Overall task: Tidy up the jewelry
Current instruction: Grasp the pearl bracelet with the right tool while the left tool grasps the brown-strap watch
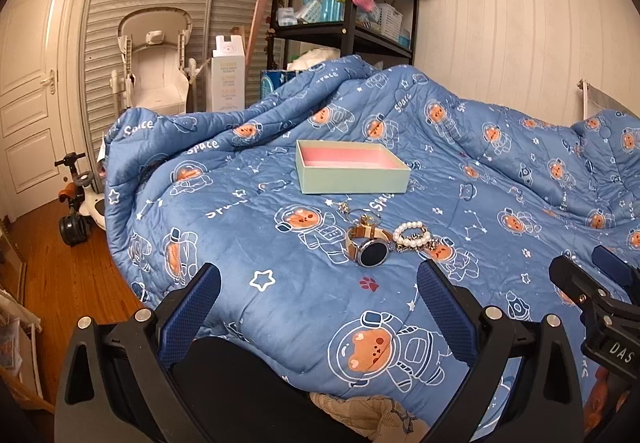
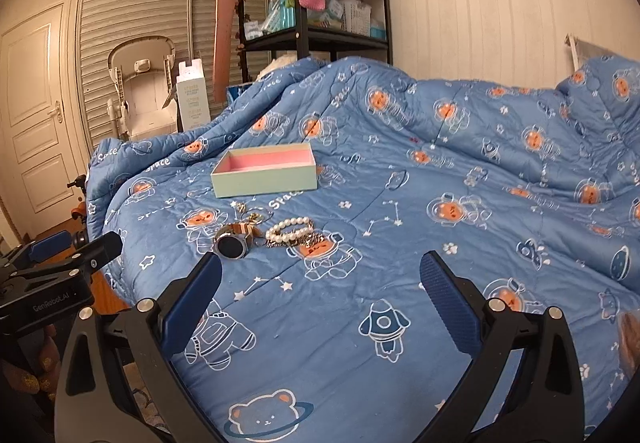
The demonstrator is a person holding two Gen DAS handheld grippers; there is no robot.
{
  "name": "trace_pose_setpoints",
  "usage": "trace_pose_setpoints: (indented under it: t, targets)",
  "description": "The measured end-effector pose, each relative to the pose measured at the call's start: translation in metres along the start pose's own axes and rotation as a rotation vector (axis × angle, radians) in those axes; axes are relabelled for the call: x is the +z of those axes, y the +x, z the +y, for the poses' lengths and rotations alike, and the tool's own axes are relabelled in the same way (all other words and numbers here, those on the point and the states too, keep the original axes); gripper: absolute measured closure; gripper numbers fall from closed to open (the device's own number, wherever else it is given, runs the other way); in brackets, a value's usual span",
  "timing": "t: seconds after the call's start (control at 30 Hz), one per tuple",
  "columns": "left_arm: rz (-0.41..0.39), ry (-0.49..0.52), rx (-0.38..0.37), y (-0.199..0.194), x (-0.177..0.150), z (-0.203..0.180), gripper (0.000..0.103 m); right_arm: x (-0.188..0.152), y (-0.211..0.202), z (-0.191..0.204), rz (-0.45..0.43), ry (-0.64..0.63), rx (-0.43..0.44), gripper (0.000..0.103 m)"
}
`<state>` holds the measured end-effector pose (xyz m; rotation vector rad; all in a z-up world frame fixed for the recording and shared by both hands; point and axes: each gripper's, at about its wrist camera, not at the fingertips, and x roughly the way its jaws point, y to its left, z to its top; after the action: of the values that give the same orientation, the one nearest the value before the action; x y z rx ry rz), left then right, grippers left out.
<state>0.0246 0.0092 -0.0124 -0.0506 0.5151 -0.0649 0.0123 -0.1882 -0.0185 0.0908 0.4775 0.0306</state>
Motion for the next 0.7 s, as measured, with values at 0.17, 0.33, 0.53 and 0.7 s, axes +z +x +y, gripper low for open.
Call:
trace_pose_setpoints:
  t: [0.17,0.33,0.53,0.7]
  targets:
    - [0.136,0.159,-0.036,0.037,0.005,-0.014,0.006,0.005,0.057,-0.011,0.199,-0.043,0.125,0.005]
    - [0.204,0.179,-0.101,0.072,0.012,-0.013,0.006,0.015,0.109,-0.010,0.317,-0.091,0.137,0.005]
    - [0.327,0.003,-0.152,0.115,0.028,0.016,0.008,0.033,0.153,-0.018,0.392,-0.040,0.173,0.006]
    - [0.392,-0.105,-0.130,0.144,0.040,0.032,0.028,0.047,0.188,-0.019,0.457,-0.028,0.159,0.023]
